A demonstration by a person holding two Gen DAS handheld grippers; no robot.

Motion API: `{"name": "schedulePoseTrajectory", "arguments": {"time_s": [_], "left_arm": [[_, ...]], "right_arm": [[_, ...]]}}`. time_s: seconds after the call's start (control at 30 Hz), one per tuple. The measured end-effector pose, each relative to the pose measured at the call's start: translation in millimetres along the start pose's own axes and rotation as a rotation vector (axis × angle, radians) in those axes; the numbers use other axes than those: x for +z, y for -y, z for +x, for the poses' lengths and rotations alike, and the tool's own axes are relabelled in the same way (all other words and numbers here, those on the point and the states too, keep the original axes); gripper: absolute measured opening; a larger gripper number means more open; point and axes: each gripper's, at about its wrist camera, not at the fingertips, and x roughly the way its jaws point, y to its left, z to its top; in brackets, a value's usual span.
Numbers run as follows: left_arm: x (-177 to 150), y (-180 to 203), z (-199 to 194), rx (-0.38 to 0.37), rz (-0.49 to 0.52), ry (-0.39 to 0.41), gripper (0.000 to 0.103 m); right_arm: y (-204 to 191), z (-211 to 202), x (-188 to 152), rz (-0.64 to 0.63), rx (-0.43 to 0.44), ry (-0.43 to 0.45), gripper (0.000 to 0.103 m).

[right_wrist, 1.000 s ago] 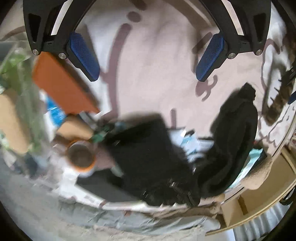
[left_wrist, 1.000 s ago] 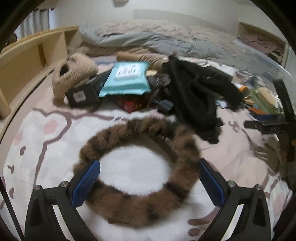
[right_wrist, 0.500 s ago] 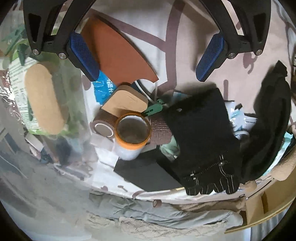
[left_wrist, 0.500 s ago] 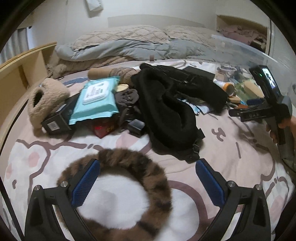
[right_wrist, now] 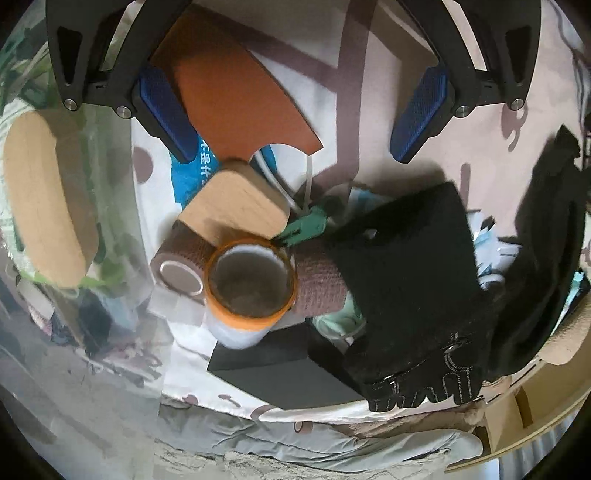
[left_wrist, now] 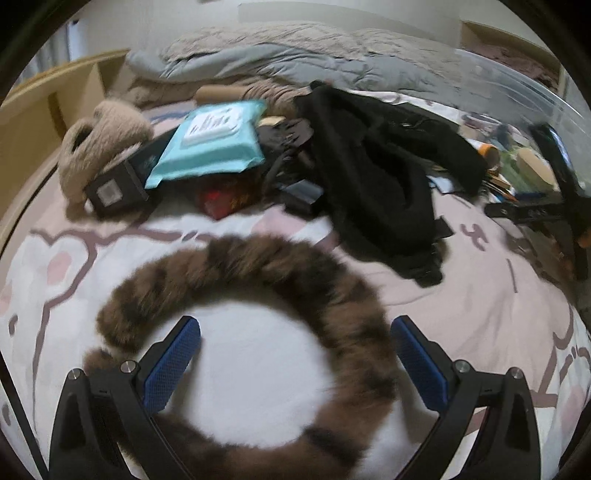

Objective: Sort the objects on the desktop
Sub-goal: 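Close the left tool on the fur ring while the right tool nears the leather strip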

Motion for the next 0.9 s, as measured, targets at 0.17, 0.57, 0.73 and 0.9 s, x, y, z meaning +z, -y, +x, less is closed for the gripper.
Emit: {"name": "schedulePoseTrajectory", "arguments": {"time_s": [0.17, 0.57, 0.73, 0.9], "left_arm": [[-5.5, -15.5, -2.1, -0.039, -0.073, -0.017, 0.103], [-15.3, -12.5, -2.6, -0.031, -0.068, -0.057, 0.103], [-16.2, -16.8, -15.0, -0.042, -0.09, 0.003, 0.088], [-19.0, -12.2, -21.5, -0.084, -0.073, 0.015, 0.072]], "right_arm": [[0.2, -7.2, -13.3, 0.023, 0.03, -0.012, 0.103], [-18.6, -30.0, -48.0, -0.009, 0.147, 0.002, 0.103], [-17.9, -29.1, -52.6, -0.008, 0.153, 0.021, 0.103], [-16.3, -36.5, -59.7, 0.03, 0.16, 0.025, 0.103]]}}
